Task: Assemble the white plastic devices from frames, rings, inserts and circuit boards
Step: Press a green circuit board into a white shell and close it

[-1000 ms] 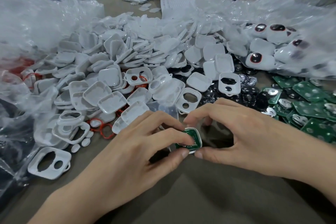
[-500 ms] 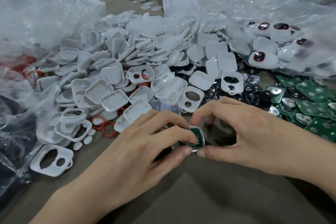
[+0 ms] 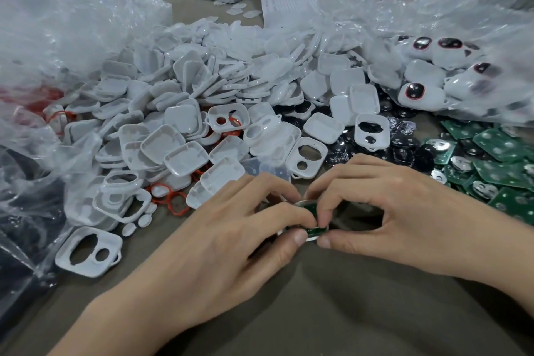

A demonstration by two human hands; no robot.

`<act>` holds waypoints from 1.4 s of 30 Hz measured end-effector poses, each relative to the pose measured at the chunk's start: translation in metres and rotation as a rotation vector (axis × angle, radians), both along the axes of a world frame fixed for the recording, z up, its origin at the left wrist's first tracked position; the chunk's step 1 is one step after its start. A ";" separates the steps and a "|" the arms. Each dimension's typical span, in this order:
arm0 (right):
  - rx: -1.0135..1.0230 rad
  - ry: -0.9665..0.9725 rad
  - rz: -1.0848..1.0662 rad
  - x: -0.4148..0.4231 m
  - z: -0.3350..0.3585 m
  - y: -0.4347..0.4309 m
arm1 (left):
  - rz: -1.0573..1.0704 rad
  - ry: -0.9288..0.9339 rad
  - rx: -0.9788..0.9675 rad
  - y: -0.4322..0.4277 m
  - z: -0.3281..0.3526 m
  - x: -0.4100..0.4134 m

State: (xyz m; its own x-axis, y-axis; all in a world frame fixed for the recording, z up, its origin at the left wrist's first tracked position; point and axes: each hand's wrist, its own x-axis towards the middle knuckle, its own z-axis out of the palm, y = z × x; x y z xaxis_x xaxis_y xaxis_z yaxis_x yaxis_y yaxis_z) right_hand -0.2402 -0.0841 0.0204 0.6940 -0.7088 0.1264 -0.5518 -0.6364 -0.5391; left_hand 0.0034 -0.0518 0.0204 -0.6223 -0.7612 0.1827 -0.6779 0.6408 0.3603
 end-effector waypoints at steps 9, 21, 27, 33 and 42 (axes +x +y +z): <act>-0.029 0.004 -0.008 0.000 -0.002 0.000 | 0.101 0.144 -0.137 -0.006 0.009 0.016; -0.046 0.007 0.020 0.000 -0.002 0.000 | -0.043 0.053 -0.051 -0.003 0.010 0.009; -0.046 0.002 0.028 0.000 -0.003 -0.001 | -0.066 0.026 -0.057 -0.003 0.009 0.009; -0.033 0.009 0.022 0.000 -0.003 -0.002 | -0.062 0.038 -0.041 -0.003 0.008 0.012; -0.035 0.019 0.011 0.001 -0.001 0.001 | 0.254 0.150 -0.243 -0.012 0.006 0.022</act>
State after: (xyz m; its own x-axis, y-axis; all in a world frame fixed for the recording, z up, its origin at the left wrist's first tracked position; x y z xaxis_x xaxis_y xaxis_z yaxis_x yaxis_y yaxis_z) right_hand -0.2389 -0.0831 0.0198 0.7045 -0.6962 0.1375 -0.5545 -0.6610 -0.5056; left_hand 0.0251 -0.0638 0.0266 -0.3721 -0.8107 0.4520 -0.7772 0.5384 0.3258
